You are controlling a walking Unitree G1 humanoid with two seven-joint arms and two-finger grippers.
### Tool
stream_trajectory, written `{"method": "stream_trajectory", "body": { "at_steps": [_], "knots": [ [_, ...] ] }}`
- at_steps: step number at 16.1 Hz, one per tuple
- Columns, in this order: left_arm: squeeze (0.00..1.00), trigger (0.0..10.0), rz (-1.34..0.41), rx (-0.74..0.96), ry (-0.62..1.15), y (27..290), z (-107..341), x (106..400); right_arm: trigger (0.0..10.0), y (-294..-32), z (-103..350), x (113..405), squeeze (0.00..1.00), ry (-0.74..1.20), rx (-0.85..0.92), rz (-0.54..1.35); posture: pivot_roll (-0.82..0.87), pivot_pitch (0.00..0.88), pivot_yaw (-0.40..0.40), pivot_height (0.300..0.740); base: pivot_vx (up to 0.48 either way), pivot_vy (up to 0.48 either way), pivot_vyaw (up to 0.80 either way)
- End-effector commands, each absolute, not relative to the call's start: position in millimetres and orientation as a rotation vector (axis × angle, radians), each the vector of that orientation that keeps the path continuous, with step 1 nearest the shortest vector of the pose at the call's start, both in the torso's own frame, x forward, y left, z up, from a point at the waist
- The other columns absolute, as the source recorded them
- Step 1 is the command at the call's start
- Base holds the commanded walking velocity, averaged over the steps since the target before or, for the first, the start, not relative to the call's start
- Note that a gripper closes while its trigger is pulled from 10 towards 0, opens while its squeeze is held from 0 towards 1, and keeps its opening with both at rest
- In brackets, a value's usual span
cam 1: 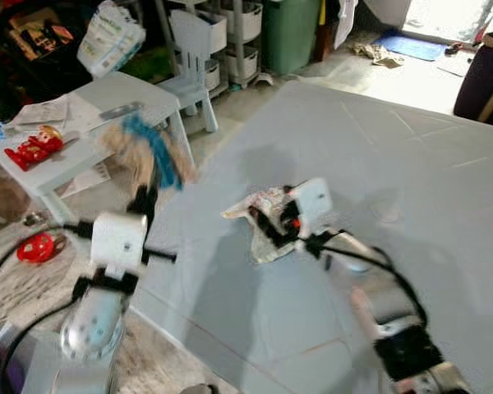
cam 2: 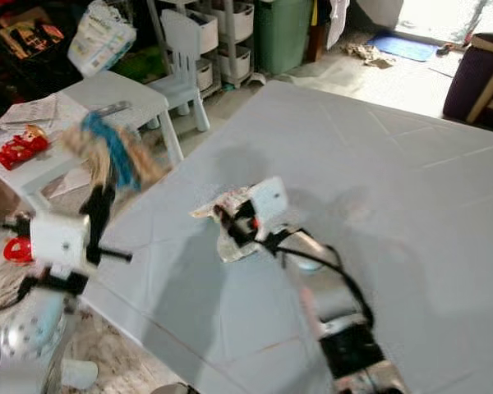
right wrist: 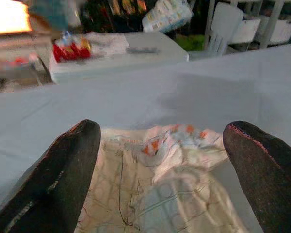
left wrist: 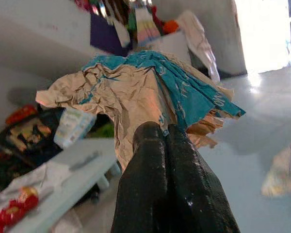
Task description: Picking trash to rubbish bin
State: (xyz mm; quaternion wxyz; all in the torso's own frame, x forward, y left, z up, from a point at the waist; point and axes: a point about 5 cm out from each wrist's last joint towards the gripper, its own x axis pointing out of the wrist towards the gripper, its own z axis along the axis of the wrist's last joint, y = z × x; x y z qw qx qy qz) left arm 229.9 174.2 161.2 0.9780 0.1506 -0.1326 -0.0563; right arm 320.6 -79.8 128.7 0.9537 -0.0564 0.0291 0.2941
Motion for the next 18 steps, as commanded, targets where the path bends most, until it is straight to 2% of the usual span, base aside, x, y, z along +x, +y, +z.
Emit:
{"method": "stream_trajectory", "body": {
  "at_steps": [1, 2, 8, 9, 10, 14, 18],
  "knots": [
    [0.00, 0.0, -0.111, 0.318, -0.254, 176, 160, 226, 10.0, -79, 128, 325, 1.00, 0.061, -0.141, 0.574, 0.08, 0.061, 0.026, 0.740, 0.000, 0.000, 0.00],
    [0.00, 0.0, -0.123, 0.316, -0.227, 176, 154, 222, 10.0, -79, 120, 328, 0.00, 0.095, -0.217, 0.558, 0.08, 0.060, 0.026, 0.740, 0.000, 0.000, 0.00],
    [0.00, 0.0, -0.129, 0.307, -0.232, 172, 157, 228, 10.0, -79, 96, 333, 0.00, 0.227, -0.214, 0.524, 0.09, 0.047, 0.033, 0.740, 0.000, 0.000, 0.00],
    [0.00, 0.0, -0.136, 0.306, -0.234, 171, 157, 229, 4.0, -79, 94, 333, 0.00, 0.227, -0.203, 0.522, 0.09, 0.044, 0.037, 0.740, 0.000, 0.000, 0.00],
    [0.00, 0.0, -0.140, 0.304, -0.233, 171, 157, 230, 0.0, -79, 92, 331, 0.00, 0.231, -0.179, 0.528, 0.08, 0.043, 0.037, 0.740, 0.000, 0.000, 0.00],
    [0.00, 0.0, -0.141, 0.298, -0.239, 170, 159, 234, 0.0, -85, 88, 327, 0.00, 0.248, -0.092, 0.541, 0.08, 0.038, 0.041, 0.740, 0.000, 0.000, 0.00],
    [0.00, 0.0, -0.108, 0.287, -0.208, 169, 155, 242, 0.0, -101, 84, 326, 0.00, 0.282, -0.028, 0.496, 0.07, 0.034, 0.043, 0.740, 0.000, 0.000, 0.00]
  ]
}}
